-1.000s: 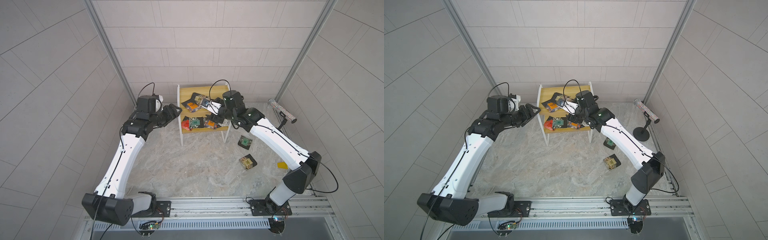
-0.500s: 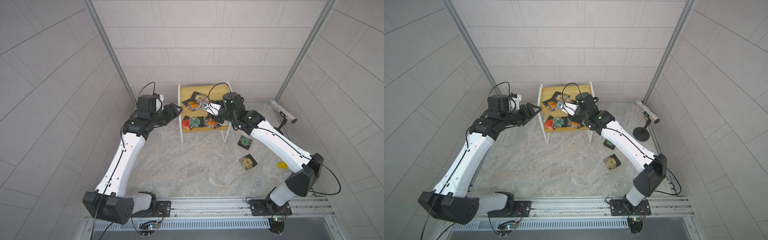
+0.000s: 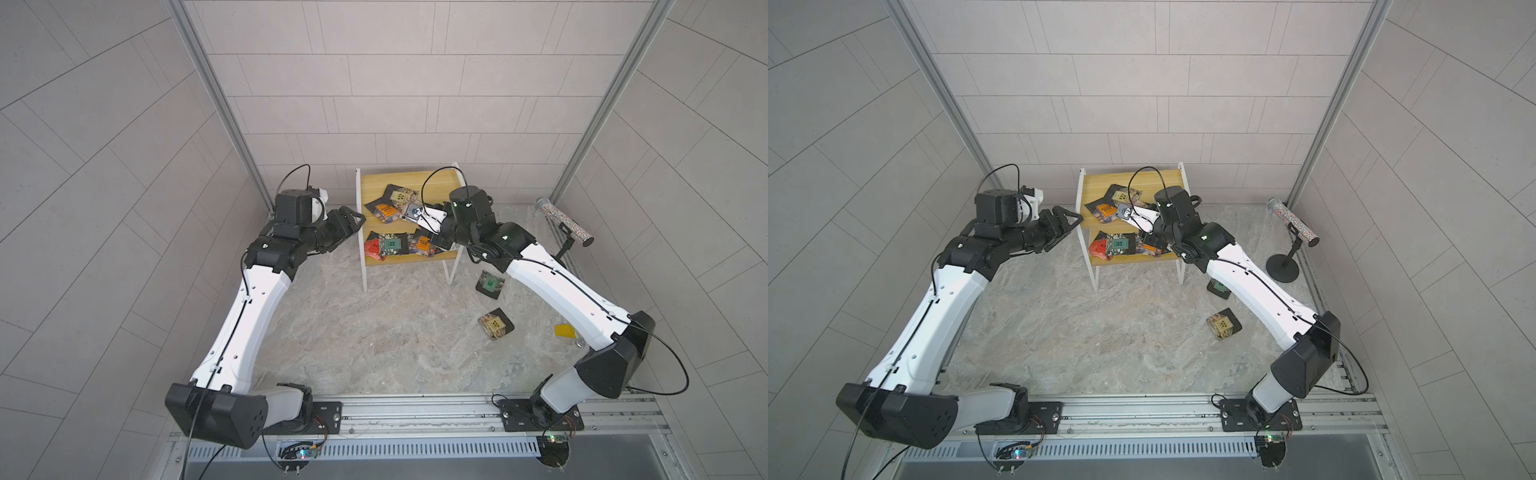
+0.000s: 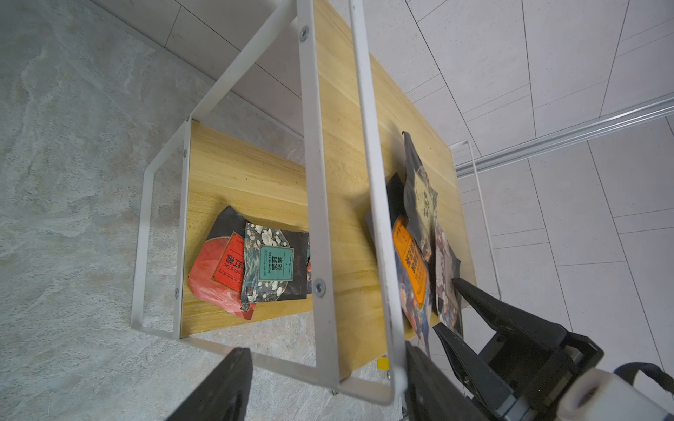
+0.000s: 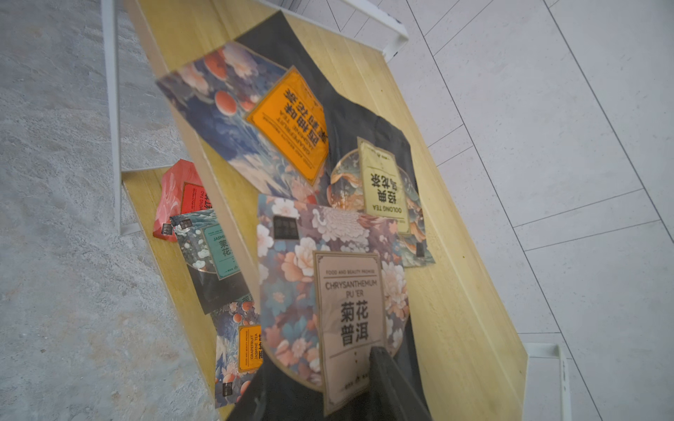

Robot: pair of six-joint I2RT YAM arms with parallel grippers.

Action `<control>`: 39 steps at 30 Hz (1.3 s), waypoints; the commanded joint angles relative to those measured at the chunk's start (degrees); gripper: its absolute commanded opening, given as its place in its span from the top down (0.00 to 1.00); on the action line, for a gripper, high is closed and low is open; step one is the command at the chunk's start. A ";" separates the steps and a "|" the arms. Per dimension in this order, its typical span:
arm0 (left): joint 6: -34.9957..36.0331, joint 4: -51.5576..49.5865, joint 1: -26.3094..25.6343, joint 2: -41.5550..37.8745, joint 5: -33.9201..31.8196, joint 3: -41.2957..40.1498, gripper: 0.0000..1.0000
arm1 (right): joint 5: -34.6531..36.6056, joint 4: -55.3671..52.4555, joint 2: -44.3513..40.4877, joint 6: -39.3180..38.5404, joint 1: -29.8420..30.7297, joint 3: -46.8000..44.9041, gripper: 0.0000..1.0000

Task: Remove the tea bags from the shelf
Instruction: Pick up the tea bag from the shelf.

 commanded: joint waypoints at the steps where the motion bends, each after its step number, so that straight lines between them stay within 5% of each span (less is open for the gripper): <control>1: 0.60 -1.29 0.57 -0.87 -1.63 -0.81 0.29 | 1.25 -0.53 -3.47 3.91 -0.77 -0.50 0.78; 8: 0.54 -1.54 0.74 -1.25 -1.81 -0.72 0.29 | 1.31 -0.44 -5.21 4.10 -0.64 -1.17 0.90; 30: 1.23 -3.65 0.72 -4.35 -2.17 -1.84 0.23 | 8.58 0.05 -21.28 4.54 4.60 -12.93 0.95; 39: 3.94 -3.86 0.75 -7.36 -0.84 -4.90 0.19 | 14.85 -2.24 -30.99 10.92 9.32 -22.33 0.95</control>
